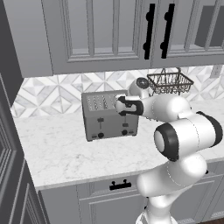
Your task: Start the toaster. Once the lever pops up, take the bread to the plate on the dining counter.
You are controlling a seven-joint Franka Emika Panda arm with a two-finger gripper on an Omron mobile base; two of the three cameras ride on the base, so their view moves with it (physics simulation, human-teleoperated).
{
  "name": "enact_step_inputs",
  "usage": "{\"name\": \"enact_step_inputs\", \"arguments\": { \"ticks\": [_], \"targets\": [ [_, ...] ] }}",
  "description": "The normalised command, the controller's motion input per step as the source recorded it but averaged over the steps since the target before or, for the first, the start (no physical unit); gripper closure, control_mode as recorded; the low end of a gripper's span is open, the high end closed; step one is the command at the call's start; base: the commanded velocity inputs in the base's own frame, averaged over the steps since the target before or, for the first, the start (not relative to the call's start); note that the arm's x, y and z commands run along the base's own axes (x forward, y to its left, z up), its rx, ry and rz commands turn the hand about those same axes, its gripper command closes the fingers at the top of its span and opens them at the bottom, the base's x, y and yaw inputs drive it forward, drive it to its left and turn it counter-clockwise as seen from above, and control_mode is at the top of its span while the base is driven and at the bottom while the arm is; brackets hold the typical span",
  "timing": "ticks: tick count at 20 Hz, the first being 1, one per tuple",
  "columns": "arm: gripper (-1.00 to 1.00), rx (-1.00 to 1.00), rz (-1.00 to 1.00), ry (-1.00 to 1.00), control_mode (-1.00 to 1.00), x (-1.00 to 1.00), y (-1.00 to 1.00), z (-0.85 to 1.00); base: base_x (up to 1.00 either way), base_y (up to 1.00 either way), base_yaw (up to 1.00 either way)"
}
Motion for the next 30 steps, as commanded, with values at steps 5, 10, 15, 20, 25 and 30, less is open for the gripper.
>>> {"name": "enact_step_inputs", "arguments": {
  "ticks": [5,10,15,20,25,30],
  "targets": [
    [-1.0,0.0,0.0,0.0,-1.0,0.0,0.0,0.0,0.0,0.0,0.0],
    [-1.0,0.0,0.0,0.0,-1.0,0.0,0.0,0.0,0.0,0.0,0.0],
    [-1.0,0.0,0.0,0.0,-1.0,0.0,0.0,0.0,0.0,0.0,0.0],
    [-1.0,0.0,0.0,0.0,-1.0,0.0,0.0,0.0,0.0,0.0,0.0],
    [-1.0,0.0,0.0,0.0,-1.0,0.0,0.0,0.0,0.0,0.0,0.0],
    [-1.0,0.0,0.0,0.0,-1.0,0.0,0.0,0.0,0.0,0.0,0.0]
  ]
}}
